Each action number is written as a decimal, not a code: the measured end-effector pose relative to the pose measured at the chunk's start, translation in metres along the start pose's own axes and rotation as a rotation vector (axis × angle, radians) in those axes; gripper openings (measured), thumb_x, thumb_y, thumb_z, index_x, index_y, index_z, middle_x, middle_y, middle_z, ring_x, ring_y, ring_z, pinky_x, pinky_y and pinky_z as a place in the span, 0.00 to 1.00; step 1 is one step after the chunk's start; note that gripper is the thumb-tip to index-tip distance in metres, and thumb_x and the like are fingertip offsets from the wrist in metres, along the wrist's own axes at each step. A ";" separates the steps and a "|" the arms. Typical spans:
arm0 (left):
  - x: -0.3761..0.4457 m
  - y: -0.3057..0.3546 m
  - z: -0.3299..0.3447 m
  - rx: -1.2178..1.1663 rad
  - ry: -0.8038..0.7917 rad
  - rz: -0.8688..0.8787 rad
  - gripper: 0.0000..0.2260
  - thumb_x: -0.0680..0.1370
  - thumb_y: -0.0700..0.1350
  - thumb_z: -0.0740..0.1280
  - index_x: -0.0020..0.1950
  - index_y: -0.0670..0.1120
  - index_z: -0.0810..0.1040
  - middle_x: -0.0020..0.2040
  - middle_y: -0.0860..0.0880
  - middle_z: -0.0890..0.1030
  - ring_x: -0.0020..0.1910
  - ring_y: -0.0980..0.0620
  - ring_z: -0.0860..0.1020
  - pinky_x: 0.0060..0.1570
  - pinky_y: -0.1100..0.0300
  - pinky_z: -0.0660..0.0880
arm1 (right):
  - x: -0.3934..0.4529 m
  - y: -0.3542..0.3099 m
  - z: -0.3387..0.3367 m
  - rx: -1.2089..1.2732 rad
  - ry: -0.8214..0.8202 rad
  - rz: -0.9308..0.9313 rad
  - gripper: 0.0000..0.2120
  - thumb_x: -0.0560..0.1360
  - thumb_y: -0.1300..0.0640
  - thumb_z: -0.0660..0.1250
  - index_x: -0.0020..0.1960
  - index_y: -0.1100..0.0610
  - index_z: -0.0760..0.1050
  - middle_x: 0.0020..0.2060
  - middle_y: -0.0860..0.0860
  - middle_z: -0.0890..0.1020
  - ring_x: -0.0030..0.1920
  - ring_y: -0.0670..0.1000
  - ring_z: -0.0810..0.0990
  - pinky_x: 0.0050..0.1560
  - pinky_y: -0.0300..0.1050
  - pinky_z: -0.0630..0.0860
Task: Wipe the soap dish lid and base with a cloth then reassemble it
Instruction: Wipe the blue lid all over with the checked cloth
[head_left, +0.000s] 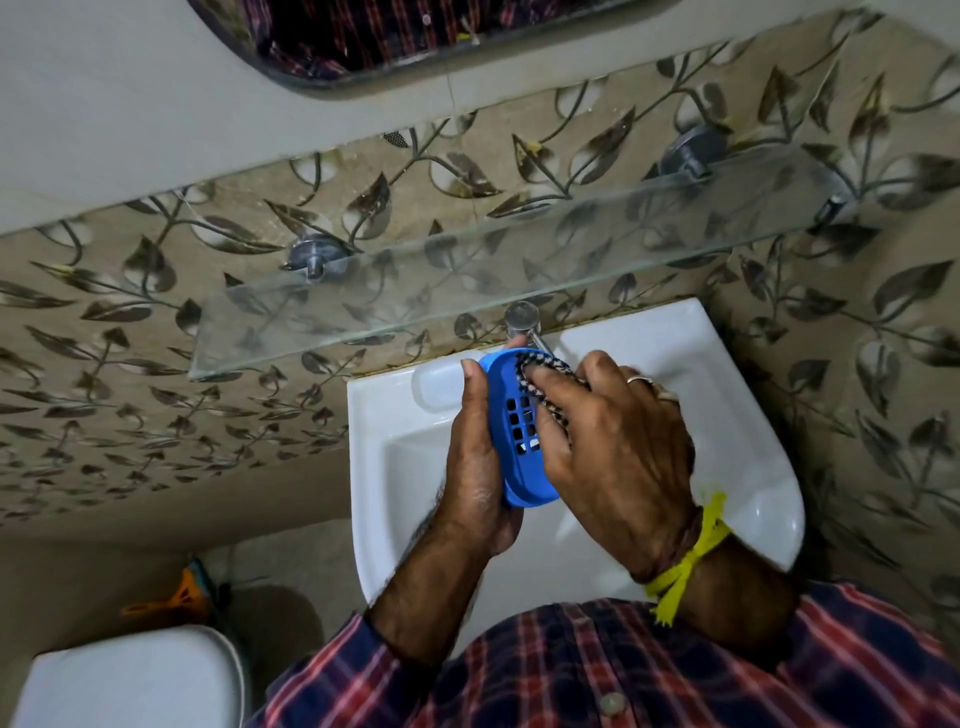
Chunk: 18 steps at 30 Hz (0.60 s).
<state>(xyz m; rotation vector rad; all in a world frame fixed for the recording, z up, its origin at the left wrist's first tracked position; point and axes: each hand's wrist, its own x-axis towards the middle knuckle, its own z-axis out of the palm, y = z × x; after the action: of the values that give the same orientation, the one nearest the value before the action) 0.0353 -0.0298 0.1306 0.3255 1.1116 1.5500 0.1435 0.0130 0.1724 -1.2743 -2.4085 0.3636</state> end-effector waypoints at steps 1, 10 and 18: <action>0.000 -0.001 0.001 -0.006 0.002 0.001 0.29 0.80 0.69 0.54 0.72 0.53 0.76 0.60 0.44 0.84 0.58 0.45 0.83 0.50 0.52 0.81 | 0.001 -0.003 0.001 -0.011 -0.006 -0.027 0.19 0.75 0.53 0.68 0.66 0.49 0.77 0.49 0.56 0.79 0.46 0.61 0.80 0.46 0.57 0.79; -0.002 -0.002 0.002 0.040 0.035 0.050 0.27 0.81 0.68 0.54 0.65 0.53 0.82 0.58 0.43 0.85 0.57 0.45 0.84 0.50 0.52 0.82 | 0.001 -0.007 0.004 -0.048 -0.025 -0.033 0.19 0.76 0.53 0.65 0.67 0.51 0.76 0.52 0.57 0.80 0.47 0.61 0.81 0.47 0.57 0.79; -0.002 -0.002 0.002 0.060 0.088 0.117 0.24 0.82 0.65 0.56 0.68 0.54 0.79 0.59 0.46 0.85 0.57 0.46 0.83 0.51 0.54 0.81 | 0.003 -0.007 0.005 0.025 -0.094 -0.010 0.19 0.80 0.50 0.61 0.70 0.49 0.72 0.53 0.54 0.78 0.50 0.59 0.80 0.48 0.56 0.79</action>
<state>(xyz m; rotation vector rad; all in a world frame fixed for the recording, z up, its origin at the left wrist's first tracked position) 0.0381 -0.0311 0.1310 0.3715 1.2284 1.6494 0.1349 0.0113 0.1716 -1.2605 -2.4791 0.4590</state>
